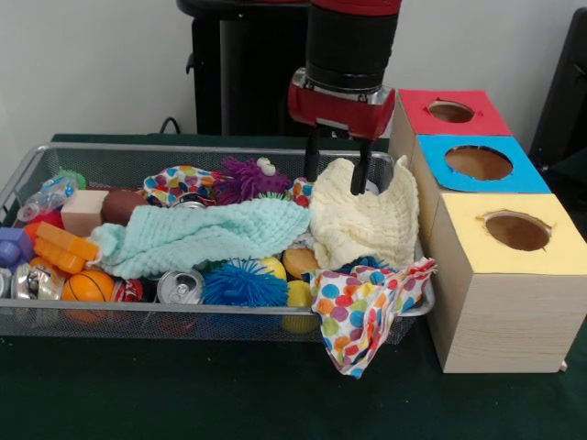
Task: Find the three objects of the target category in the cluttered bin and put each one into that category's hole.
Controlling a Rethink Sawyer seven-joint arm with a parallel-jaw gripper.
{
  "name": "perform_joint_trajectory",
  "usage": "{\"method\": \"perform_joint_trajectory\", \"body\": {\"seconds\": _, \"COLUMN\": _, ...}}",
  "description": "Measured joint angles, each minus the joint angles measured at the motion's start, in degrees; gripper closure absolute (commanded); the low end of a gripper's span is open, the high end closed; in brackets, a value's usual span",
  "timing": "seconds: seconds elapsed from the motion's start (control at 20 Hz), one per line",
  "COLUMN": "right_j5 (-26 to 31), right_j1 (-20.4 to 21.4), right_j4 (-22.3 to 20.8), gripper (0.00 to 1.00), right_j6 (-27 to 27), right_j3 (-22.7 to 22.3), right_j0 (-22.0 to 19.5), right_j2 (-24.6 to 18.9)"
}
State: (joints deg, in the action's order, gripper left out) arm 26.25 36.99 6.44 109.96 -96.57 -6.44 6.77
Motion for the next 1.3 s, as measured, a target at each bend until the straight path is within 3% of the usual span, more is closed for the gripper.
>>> {"method": "perform_joint_trajectory", "body": {"seconds": 0.5, "right_j5": -0.01, "right_j1": -0.64, "right_j4": 1.90, "gripper": 0.00, "right_j6": 0.00, "right_j3": -0.25, "right_j0": -4.19, "right_j2": -1.75}}
{"method": "perform_joint_trajectory", "body": {"seconds": 1.3, "right_j5": -0.01, "right_j1": -1.89, "right_j4": 3.49, "gripper": 0.00, "right_j6": 0.00, "right_j3": -1.73, "right_j0": -6.36, "right_j2": -3.96}}
